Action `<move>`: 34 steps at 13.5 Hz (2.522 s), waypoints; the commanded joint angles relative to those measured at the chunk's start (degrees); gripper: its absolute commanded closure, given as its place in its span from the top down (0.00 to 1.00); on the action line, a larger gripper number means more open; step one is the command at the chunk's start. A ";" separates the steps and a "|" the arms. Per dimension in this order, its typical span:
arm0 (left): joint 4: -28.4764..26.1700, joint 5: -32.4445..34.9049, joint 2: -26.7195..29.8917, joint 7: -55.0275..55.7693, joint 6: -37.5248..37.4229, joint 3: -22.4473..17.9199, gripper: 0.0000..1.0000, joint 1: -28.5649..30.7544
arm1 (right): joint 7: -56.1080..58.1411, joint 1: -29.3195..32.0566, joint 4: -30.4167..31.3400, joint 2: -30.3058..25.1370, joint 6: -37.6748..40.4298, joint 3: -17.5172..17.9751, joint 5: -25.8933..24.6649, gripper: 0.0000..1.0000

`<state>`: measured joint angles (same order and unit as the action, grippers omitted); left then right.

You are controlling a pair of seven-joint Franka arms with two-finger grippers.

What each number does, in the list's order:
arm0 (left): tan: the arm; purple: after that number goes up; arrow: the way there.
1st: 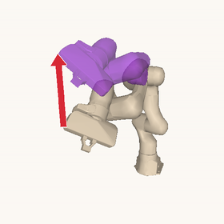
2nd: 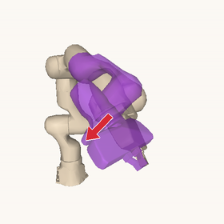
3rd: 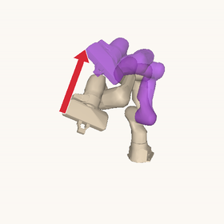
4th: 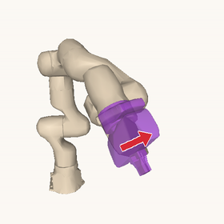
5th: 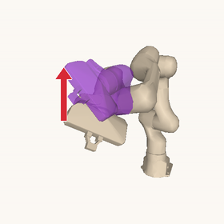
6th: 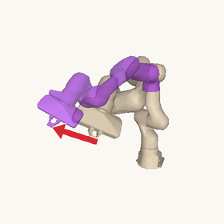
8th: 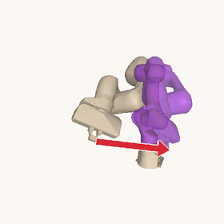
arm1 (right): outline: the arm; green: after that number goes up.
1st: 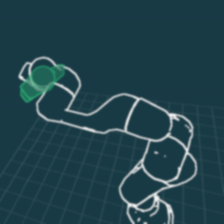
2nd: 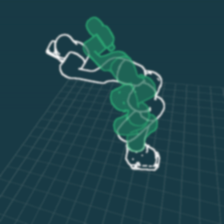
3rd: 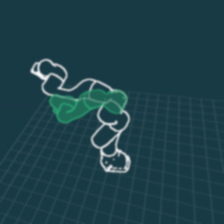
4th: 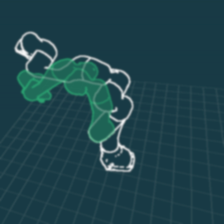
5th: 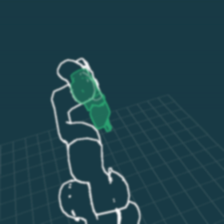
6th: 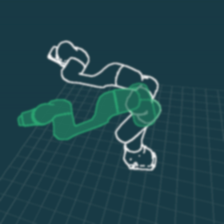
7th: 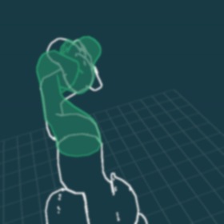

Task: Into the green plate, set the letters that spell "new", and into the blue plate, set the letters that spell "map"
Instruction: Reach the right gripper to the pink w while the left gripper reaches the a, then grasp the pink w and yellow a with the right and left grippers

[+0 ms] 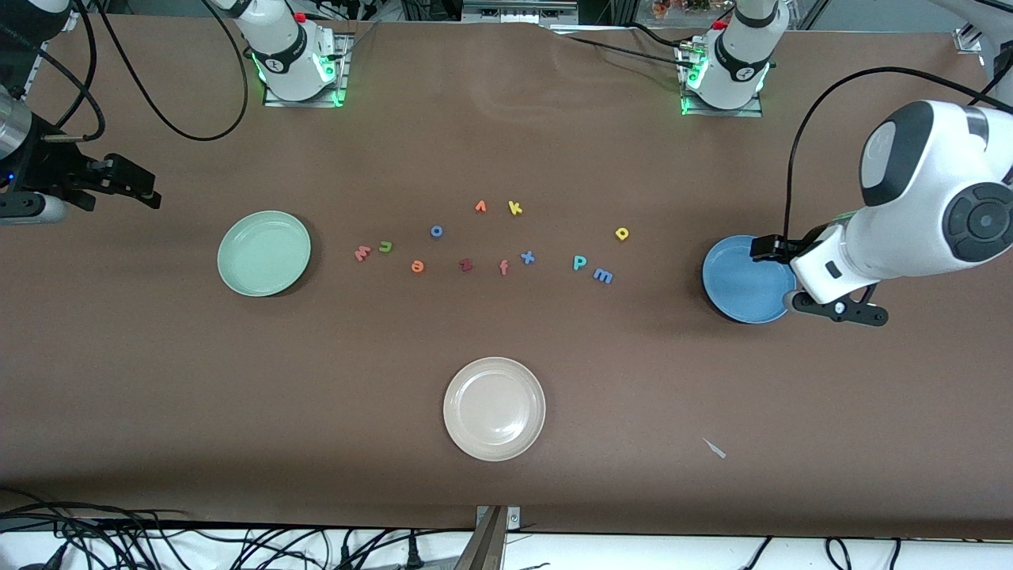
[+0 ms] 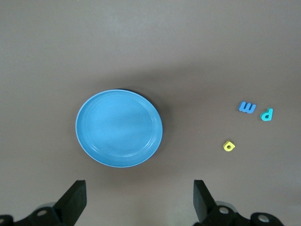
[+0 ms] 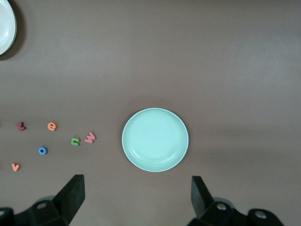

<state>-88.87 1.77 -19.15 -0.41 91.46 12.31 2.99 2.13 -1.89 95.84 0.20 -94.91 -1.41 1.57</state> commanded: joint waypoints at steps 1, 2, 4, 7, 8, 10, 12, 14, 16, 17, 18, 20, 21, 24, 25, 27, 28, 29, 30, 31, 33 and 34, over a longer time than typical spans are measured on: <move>-1.56 -1.42 -1.23 5.48 -0.41 0.00 1.00 -3.24 | -1.34 -0.31 -0.57 -0.38 1.13 0.89 -1.22 1.00; -1.92 -2.73 -2.28 7.24 -0.41 0.08 1.00 -4.21 | -3.52 -0.31 -0.40 -0.38 1.04 1.06 -1.31 1.00; -2.53 -5.19 -4.22 12.33 0.29 0.26 1.00 -5.53 | -10.88 -0.31 0.56 0.23 1.12 1.94 -1.31 1.00; -5.77 -5.55 -5.46 16.65 2.83 0.35 1.00 -8.69 | -16.80 -0.39 4.07 0.41 -0.71 3.26 -1.31 1.00; -8.31 -5.99 -5.28 18.41 6.15 0.78 1.00 -9.31 | -19.16 -1.00 6.44 1.02 -4.11 3.52 -1.31 1.00; -13.93 -6.69 -4.84 22.19 12.92 3.15 1.00 -9.49 | -26.01 -3.11 13.28 1.29 -11.49 3.79 -1.22 1.00; -17.90 -6.70 -4.84 23.96 16.45 5.00 1.00 -9.49 | -31.64 -6.27 19.87 1.55 -18.79 3.79 -1.31 1.00; -21.42 -6.70 -4.75 24.83 19.61 6.49 1.00 -9.40 | -38.05 -8.90 25.16 3.21 -26.88 3.79 -1.31 1.00; -26.15 -6.70 -4.41 25.54 24.96 7.37 0.98 -9.40 | -46.83 -11.11 25.80 7.77 -29.89 3.79 -1.40 1.00; -29.05 -6.70 -3.53 25.63 28.47 7.81 0.98 -9.40 | -50.35 -12.42 25.80 9.97 -31.12 3.70 -1.31 1.00; -32.21 -6.70 -2.65 25.72 32.42 8.17 0.98 -9.40 | -54.91 -13.31 25.88 11.99 -32.78 3.70 -1.40 1.00; -35.92 -6.70 -2.47 26.77 38.85 8.69 0.96 -9.58 | -60.47 -15.32 25.88 15.07 -35.42 3.79 -1.40 0.99; -36.98 -6.61 -2.82 27.30 41.23 9.05 0.94 -9.67 | -62.93 -16.64 26.15 16.48 -36.39 3.70 -1.40 0.88; -37.69 -6.70 -4.39 28.09 43.71 9.05 0.89 -10.28 | -65.59 -17.97 28.26 17.11 -40.53 3.70 -1.40 0.64; -37.87 -6.61 -5.10 28.61 45.28 9.05 0.87 -10.80 | -65.59 -17.97 28.34 17.98 -40.88 3.70 -1.40 0.57; -38.04 -6.61 -6.07 29.50 46.87 9.05 0.86 -10.99 | -66.11 -18.06 28.43 20.00 -42.98 3.70 -1.40 0.40; -38.04 -6.61 -6.16 29.50 46.79 9.05 0.82 -11.16 | -67.51 -18.06 28.43 20.53 -43.69 3.70 -1.40 0.40; -38.04 -6.61 -6.16 29.59 46.79 9.05 0.77 -11.16 | -68.31 -18.15 28.61 20.80 -44.05 3.70 -1.40 0.40; -38.31 -6.61 -6.25 29.85 46.79 9.05 0.72 -11.16 | -68.32 -18.67 29.13 20.80 -45.09 3.70 -1.40 0.40; -38.31 -6.61 -6.33 29.85 46.79 9.05 0.68 -11.16 | -68.32 -18.68 30.18 20.89 -47.02 3.70 -1.40 0.40; -38.22 -6.52 -6.60 29.85 46.88 9.05 0.64 -11.16 | -68.32 -19.11 32.12 21.85 -51.41 3.70 -1.49 0.41; -37.96 -6.35 -7.21 29.85 46.88 9.05 0.64 -11.16 | -68.32 -19.55 32.47 22.20 -52.48 3.70 -1.40 0.41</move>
<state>-126.40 -3.14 -26.13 29.21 137.35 21.44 -7.78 -64.72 -20.13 126.33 22.08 -143.80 2.56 0.97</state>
